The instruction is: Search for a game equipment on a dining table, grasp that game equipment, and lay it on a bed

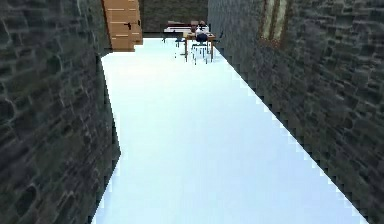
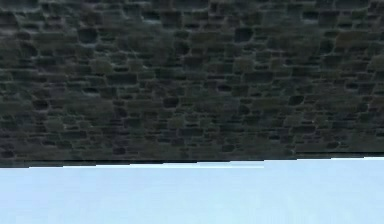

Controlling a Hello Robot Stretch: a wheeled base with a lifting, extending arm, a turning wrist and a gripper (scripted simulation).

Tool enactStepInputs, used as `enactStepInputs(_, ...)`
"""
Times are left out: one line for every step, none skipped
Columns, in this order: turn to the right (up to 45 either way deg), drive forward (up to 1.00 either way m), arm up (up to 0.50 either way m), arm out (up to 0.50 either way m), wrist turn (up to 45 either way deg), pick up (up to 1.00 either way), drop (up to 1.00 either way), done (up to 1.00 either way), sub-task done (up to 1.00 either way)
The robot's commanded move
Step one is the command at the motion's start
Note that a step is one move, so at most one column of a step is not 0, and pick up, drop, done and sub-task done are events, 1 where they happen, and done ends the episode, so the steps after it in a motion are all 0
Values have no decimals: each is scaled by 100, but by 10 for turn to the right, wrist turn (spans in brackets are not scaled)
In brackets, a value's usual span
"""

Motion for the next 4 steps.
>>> enactStepInputs(-30,0,0,0,0,0,0,0,0)
enactStepInputs(0,100,0,0,0,0,0,0,0)
enactStepInputs(0,100,0,0,0,0,0,0,0)
enactStepInputs(-30,0,0,0,0,0,0,0,0)
